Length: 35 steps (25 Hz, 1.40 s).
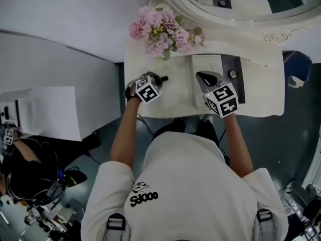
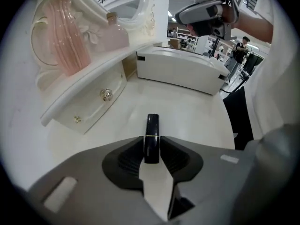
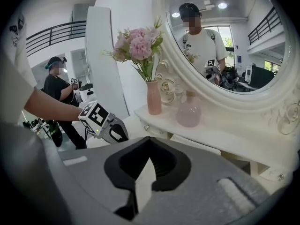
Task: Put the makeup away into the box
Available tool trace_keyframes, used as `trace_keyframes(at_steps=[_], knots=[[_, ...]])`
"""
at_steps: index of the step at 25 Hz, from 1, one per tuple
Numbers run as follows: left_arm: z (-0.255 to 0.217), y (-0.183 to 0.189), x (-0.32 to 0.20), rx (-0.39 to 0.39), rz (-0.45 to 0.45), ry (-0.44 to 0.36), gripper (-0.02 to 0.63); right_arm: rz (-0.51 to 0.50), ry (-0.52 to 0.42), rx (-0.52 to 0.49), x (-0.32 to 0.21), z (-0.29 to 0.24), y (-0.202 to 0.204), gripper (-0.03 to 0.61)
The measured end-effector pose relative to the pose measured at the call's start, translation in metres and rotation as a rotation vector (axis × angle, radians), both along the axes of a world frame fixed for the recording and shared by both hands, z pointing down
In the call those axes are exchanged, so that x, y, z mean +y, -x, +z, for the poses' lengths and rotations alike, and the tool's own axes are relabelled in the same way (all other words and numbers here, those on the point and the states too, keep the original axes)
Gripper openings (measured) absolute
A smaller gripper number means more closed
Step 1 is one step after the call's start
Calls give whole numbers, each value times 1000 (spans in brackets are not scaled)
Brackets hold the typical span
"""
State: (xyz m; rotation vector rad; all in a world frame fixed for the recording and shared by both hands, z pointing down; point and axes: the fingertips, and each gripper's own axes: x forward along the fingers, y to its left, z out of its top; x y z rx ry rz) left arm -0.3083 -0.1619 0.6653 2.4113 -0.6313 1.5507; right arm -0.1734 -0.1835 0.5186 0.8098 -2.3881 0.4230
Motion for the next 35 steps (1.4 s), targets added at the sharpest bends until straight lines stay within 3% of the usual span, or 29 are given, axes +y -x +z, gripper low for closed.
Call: trace_keyframes(at_steps=[1, 10, 18, 24, 30, 35], knots=[[2, 0, 1, 9, -13, 1, 117, 5, 1, 0, 1, 1, -2, 2], [-16, -3, 5, 22, -166, -31, 114, 14, -25, -23, 6, -8, -30, 2], [-97, -57, -14, 65, -214, -179, 112, 48, -57, -44, 3, -23, -95, 2], [-140, -140, -31, 137, -123, -254, 113, 121, -61, -46, 4, -28, -156, 2], [-143, -237, -27, 155, 47, -224, 113, 195, -56, -48, 13, -24, -213, 2], [-122, -310, -15, 115, 218, -191, 112, 235, -47, -51, 24, -11, -252, 2]])
